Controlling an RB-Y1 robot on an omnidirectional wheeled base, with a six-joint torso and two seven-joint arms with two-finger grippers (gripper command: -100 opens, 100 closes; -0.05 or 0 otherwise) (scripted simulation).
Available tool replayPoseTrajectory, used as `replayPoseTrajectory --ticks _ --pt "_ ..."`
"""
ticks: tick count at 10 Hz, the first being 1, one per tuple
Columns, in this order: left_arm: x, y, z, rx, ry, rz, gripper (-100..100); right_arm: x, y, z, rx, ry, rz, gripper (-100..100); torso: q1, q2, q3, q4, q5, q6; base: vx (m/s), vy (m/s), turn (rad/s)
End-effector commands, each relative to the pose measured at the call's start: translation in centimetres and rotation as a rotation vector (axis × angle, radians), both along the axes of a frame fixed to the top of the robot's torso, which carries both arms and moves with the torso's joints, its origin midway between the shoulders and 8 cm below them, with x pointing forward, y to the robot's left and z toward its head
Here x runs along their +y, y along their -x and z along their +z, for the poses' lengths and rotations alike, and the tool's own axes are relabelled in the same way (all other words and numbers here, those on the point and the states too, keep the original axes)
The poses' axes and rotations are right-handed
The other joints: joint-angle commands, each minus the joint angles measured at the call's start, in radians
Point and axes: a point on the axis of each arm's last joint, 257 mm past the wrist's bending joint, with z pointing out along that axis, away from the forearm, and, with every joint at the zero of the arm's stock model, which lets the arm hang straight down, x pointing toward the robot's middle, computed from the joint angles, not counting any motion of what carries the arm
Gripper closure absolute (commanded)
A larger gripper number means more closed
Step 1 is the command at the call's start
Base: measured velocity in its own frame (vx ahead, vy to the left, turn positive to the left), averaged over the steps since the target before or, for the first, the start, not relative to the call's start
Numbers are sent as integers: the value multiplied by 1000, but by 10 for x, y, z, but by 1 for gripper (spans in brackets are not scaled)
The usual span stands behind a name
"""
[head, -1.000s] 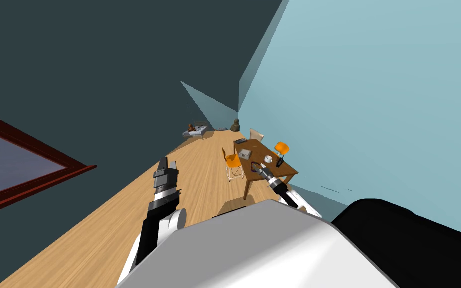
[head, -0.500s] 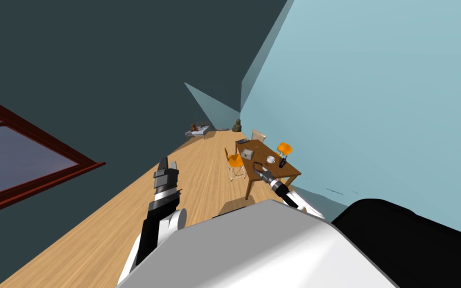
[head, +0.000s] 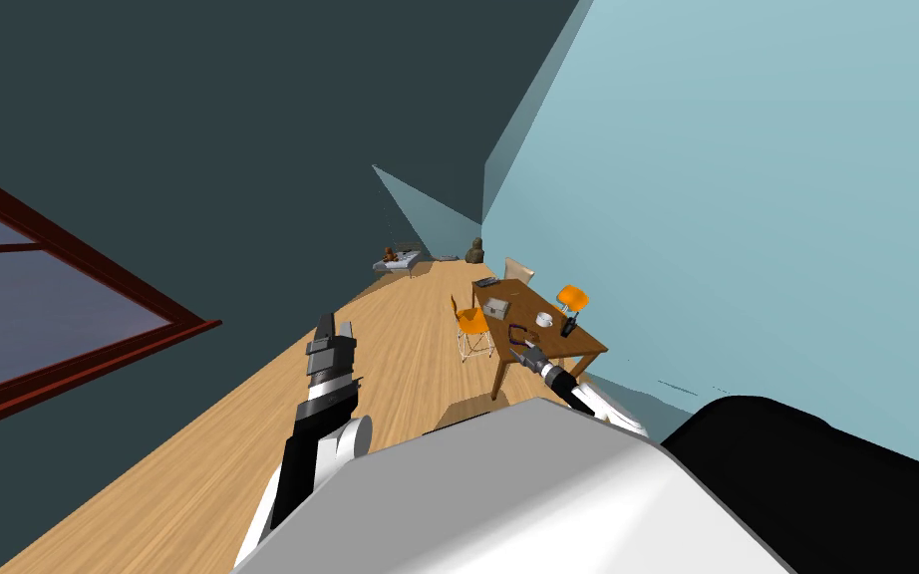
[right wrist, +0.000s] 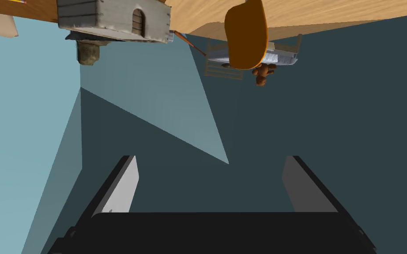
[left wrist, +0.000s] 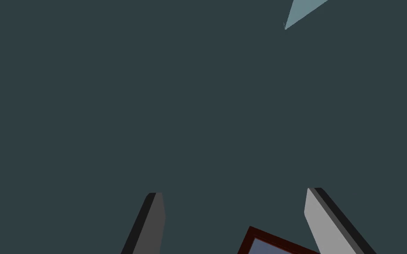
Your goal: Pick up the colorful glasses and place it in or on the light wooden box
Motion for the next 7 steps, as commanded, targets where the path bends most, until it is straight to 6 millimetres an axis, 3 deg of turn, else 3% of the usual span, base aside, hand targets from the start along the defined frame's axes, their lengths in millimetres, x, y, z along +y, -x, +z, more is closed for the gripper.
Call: replayPoseTrajectory --ticks 1,7 --pt "0 0 0 0 0 0 0 -7 4 -14 32 45 5 -100 0 0 0 0 0 0 31 7 18" --pt "0 0 0 0 0 0 0 -36 25 -77 186 299 96 -100 -1 -1 -1 0 0 0 50 -6 32"
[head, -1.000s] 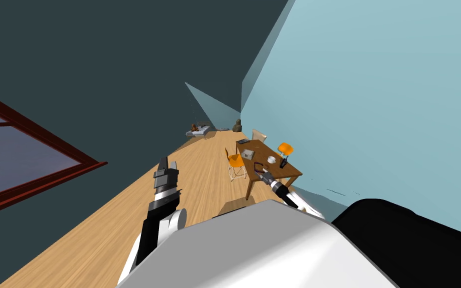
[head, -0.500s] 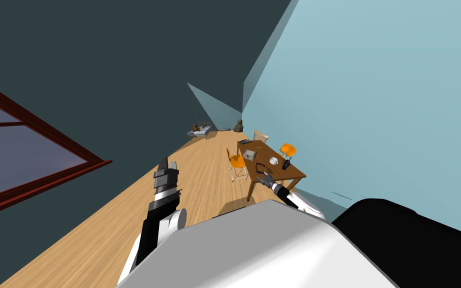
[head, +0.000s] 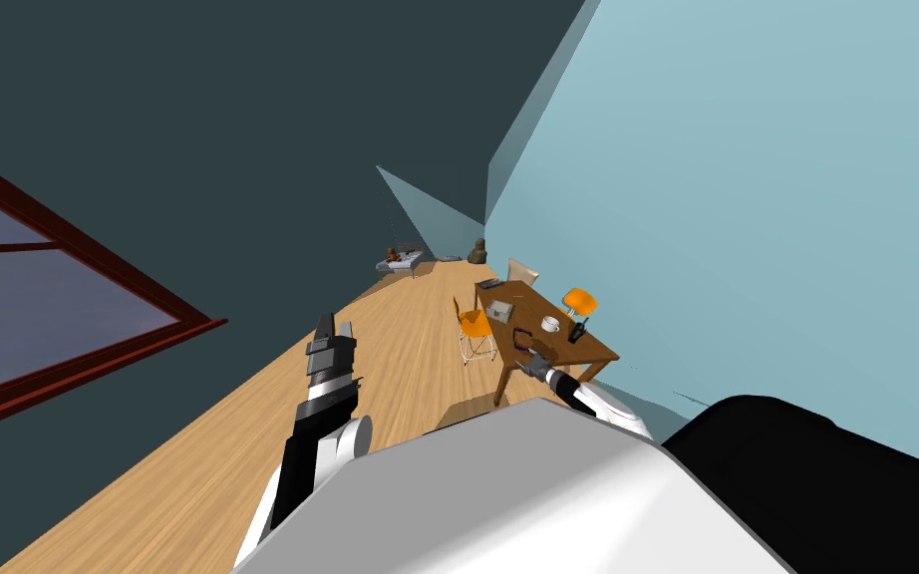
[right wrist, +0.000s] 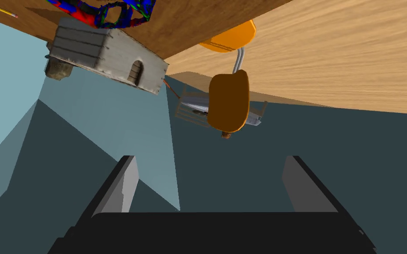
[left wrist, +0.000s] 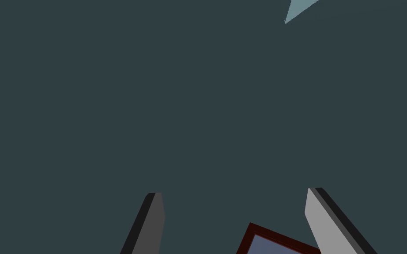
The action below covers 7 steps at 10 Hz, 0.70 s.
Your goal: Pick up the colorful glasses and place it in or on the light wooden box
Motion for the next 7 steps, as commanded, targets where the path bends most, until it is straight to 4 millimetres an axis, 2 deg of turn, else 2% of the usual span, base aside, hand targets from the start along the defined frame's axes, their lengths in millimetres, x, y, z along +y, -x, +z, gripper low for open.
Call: replayPoseTrajectory --ticks 1,2,5,7 --pt "0 0 0 0 0 0 0 -10 9 -18 50 90 43 -100 0 0 0 0 0 0 66 -37 41" --pt "0 0 0 0 0 0 0 -17 15 -31 85 147 70 -100 -1 -1 0 0 0 0 92 -55 47" --pt "0 0 0 0 0 0 0 -28 23 -45 126 204 94 -100 0 -1 -1 0 0 0 67 -21 18" --pt "0 0 0 0 0 0 0 -45 35 -64 188 308 148 -100 0 0 0 0 0 0 71 -33 31"
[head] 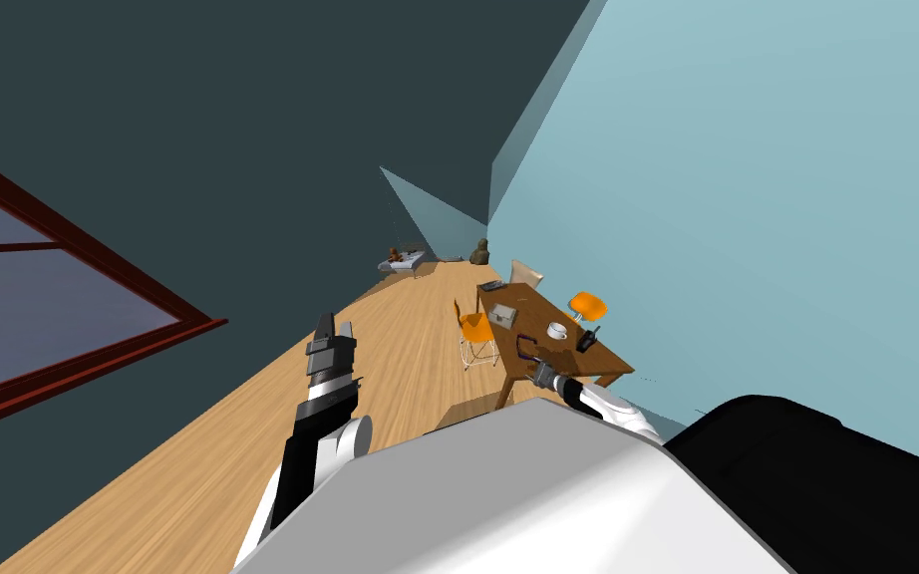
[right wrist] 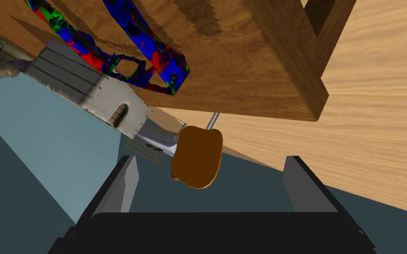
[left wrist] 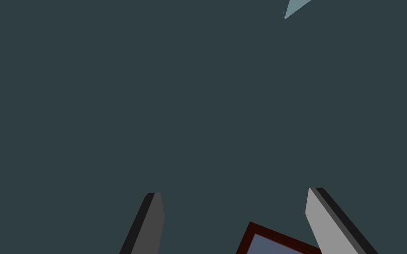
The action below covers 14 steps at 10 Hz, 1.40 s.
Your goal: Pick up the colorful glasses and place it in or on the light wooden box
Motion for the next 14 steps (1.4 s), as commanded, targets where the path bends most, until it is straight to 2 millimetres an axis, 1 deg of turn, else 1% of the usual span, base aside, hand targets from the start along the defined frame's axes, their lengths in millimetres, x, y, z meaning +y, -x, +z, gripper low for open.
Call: replayPoseTrajectory --ticks 1,2,5,6,8,9,10,11,12,13,14 --pt "0 0 0 0 0 0 0 -12 6 -12 42 80 46 -100 0 0 0 0 0 0 102 -64 23" --pt "0 0 0 0 0 0 0 -14 8 -13 48 82 43 -100 -1 -1 -1 0 0 0 71 -36 17" --pt "0 0 0 0 0 0 0 -41 24 -31 123 208 110 -100 1 1 0 0 0 0 64 -24 26" --pt "0 0 0 0 0 0 0 -41 24 -31 123 208 110 -100 1 1 0 0 0 0 46 -23 10" --pt "0 0 0 0 0 0 0 -57 33 -37 163 274 145 -100 1 2 1 0 0 0 48 -21 17" --pt "0 0 0 0 0 0 0 -70 40 -40 190 322 168 -100 2 2 1 0 0 0 66 -30 27" --pt "0 0 0 0 0 0 0 -76 43 -41 203 343 178 -100 1 1 1 0 0 0 61 -29 19" --pt "0 0 0 0 0 0 0 -70 41 -40 192 326 171 -100 1 1 1 0 0 0 25 -12 4" --pt "0 0 0 0 0 0 0 -71 41 -40 194 329 172 0 2 3 2 1 0 0 0 0 0" --pt "0 0 0 0 0 0 0 -61 41 -49 194 329 166 -100 3 4 2 1 0 0 28 -36 30" --pt "0 0 0 0 0 0 0 -59 41 -50 194 329 165 -100 1 4 2 1 0 0 32 -64 36"
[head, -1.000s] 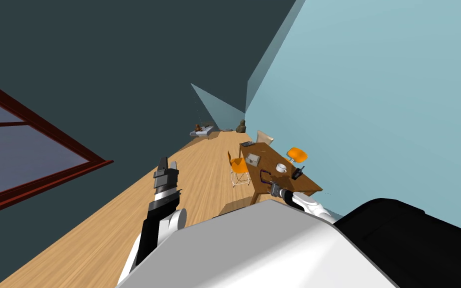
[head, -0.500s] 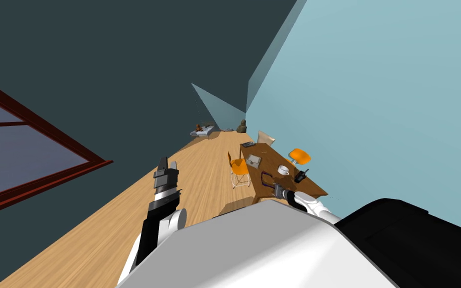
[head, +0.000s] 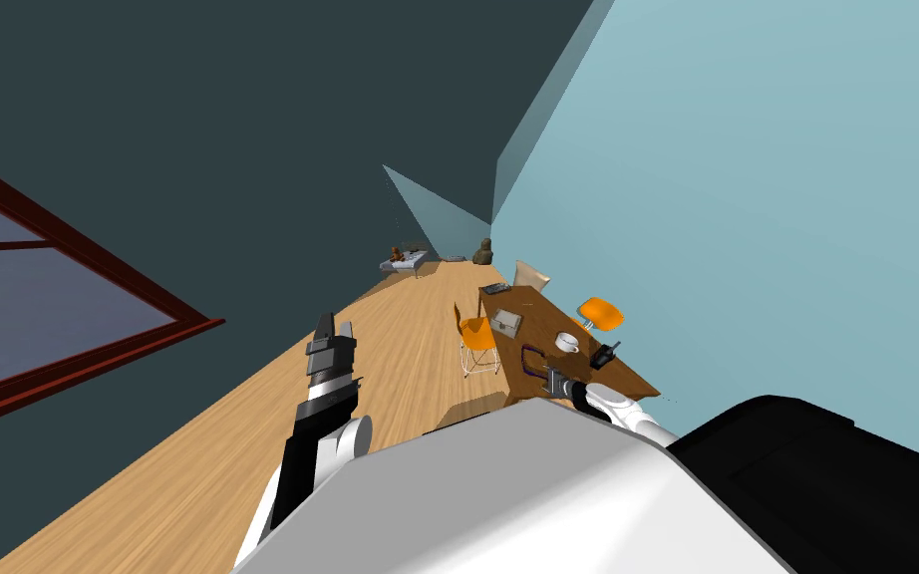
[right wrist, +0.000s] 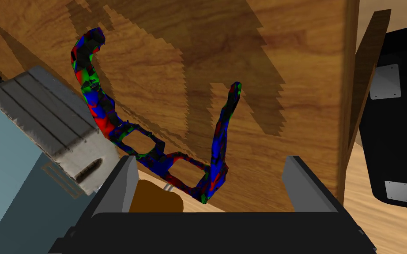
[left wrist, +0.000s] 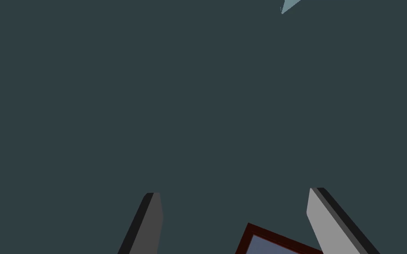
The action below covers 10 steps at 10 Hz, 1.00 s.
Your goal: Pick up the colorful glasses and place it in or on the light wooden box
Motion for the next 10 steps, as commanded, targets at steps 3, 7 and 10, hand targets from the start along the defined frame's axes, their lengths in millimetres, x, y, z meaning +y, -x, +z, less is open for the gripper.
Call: replayPoseTrajectory --ticks 3,7,10 --pt "0 0 0 0 0 0 0 6 -1 -6 0 2 0 100 1 1 0 0 0 0 16 -38 15" --pt "0 0 0 0 0 0 0 6 0 -6 1 1 0 100 4 2 1 1 1 0 0 0 0" --pt "0 0 0 0 0 0 0 -10 1 8 1 2 8 100 7 4 2 1 2 1 -21 52 -33"
